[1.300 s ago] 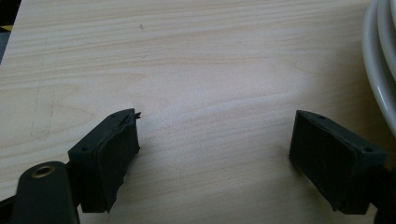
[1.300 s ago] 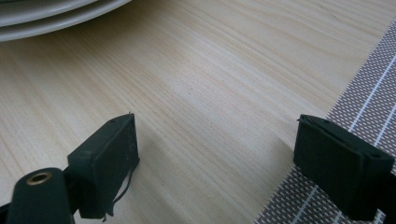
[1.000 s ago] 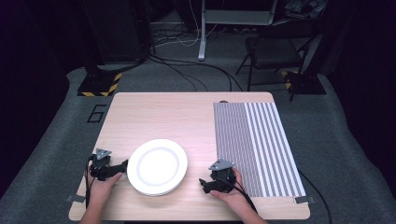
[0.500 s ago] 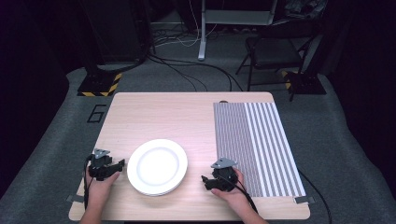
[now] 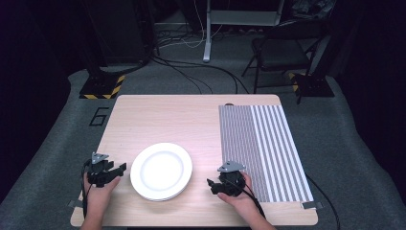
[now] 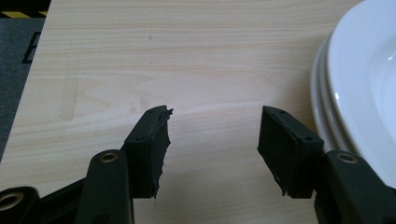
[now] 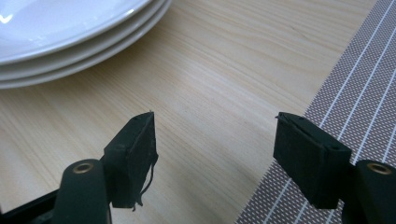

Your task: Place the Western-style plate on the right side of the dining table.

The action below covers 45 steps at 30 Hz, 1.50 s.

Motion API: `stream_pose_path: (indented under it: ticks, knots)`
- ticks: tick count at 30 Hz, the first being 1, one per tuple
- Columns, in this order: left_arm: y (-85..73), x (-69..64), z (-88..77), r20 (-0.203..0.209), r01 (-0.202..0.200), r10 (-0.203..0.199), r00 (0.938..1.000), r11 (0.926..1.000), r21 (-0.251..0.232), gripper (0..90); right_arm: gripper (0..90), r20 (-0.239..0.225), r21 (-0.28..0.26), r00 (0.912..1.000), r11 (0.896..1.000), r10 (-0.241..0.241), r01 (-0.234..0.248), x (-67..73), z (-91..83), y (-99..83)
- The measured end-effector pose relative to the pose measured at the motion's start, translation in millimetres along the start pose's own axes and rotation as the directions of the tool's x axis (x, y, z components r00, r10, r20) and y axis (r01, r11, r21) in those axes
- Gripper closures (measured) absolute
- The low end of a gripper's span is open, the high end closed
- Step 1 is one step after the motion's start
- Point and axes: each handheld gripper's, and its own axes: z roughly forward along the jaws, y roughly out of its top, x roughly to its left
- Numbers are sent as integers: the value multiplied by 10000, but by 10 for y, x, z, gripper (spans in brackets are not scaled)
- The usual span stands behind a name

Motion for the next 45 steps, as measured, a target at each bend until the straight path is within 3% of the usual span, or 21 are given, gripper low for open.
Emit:
stream_pose_path:
  ticks: [9, 10, 12, 15, 17, 20, 28, 30, 32, 33, 34, 35, 40, 41, 42, 45]
  knots:
    - [21, -36, -119, 729, 577, -590, 9956, 9981, 201, 483, 292, -174, -45, 9997, 9998, 188, -189, -7, -56, 42]
    - [32, -52, -157, 1038, 848, -863, 9908, 9962, 186, 501, 292, -141, -72, 9996, 9997, 244, -245, -11, -59, 45]
    - [46, -69, -186, 1401, 1020, -1019, 9849, 9948, 71, 525, 291, -127, -71, 9995, 9995, 295, -296, -17, -65, 49]
    - [55, -98, -221, 1581, 1138, -1129, 9810, 9935, 33, 549, 291, -102, -99, 9995, 9995, 288, -289, -18, -67, 52]
    - [60, -131, -246, 1786, 1407, -1385, 9741, 9900, 4, 573, 294, -137, -99, 9995, 9996, 273, -274, -12, -70, 63]
    - [63, -144, -255, 1891, 1451, -1432, 9714, 9894, 41, 600, 298, -184, -111, 9997, 9998, 184, -186, -6, -74, 75]
    - [62, -191, -259, 2385, 1755, -1760, 9551, 9842, 235, 693, 335, -443, -78, 9986, 9995, 289, -293, 18, -92, 140]
    - [59, -195, -259, 2502, 1845, -1879, 9498, 9821, 372, 717, 342, -461, 2, 9985, 9996, 280, -280, 23, -109, 187]
    - [47, -189, -245, 2655, 2167, -2228, 9380, 9748, 526, 727, 338, -445, 23, 9986, 9996, 293, -292, 21, -119, 229]
    - [47, -189, -245, 2655, 2167, -2228, 9380, 9748, 526, 733, 338, -445, 23, 9986, 9996, 293, -292, 21, -119, 229]
    - [47, -190, -246, 2695, 2311, -2391, 9328, 9710, 615, 741, 338, -471, -7, 9982, 9994, 359, -360, 10, -121, 278]
    - [45, -182, -246, 2705, 2266, -2355, 9335, 9719, 642, 741, 338, -471, -7, 9982, 9994, 359, -360, 10, -121, 278]
    - [38, -193, -217, 3039, 2344, -2477, 9199, 9688, 802, 766, 337, -519, -114, 9969, 9982, 584, -590, 1, -61, 382]
    - [38, -193, -217, 3039, 2344, -2477, 9199, 9688, 802, 772, 337, -519, -114, 9969, 9982, 584, -590, 1, -61, 382]
    - [37, -202, -203, 2939, 2169, -2306, 9276, 9730, 788, 777, 340, -576, -107, 9963, 9978, 639, -647, 0, -27, 393]
    - [34, -197, -206, 2946, 2147, -2291, 9278, 9733, 806, 787, 342, -558, -80, 9967, 9981, 598, -603, 16, 25, 399]
